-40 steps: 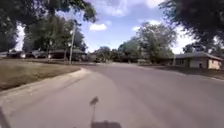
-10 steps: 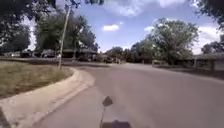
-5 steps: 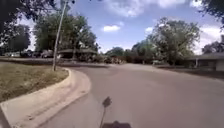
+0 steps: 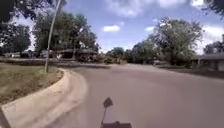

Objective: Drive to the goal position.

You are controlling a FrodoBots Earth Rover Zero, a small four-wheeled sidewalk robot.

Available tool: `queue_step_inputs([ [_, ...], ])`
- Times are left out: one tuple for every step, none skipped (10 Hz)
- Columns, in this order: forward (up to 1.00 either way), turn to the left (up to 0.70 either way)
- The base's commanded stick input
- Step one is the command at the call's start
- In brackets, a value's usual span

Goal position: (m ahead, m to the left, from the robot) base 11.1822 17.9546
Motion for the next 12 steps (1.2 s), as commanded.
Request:
queue_step_inputs([
  [1.0, 0.36],
  [1.0, 0.19],
  [1.0, 0.0],
  [1.0, 0.0],
  [1.0, 0.0],
  [1.0, 0.0],
  [1.0, 0.0],
  [1.0, 0.0],
  [1.0, 0.0],
  [1.0, 0.0],
  [1.0, 0.0],
  [1.0, 0.0],
])
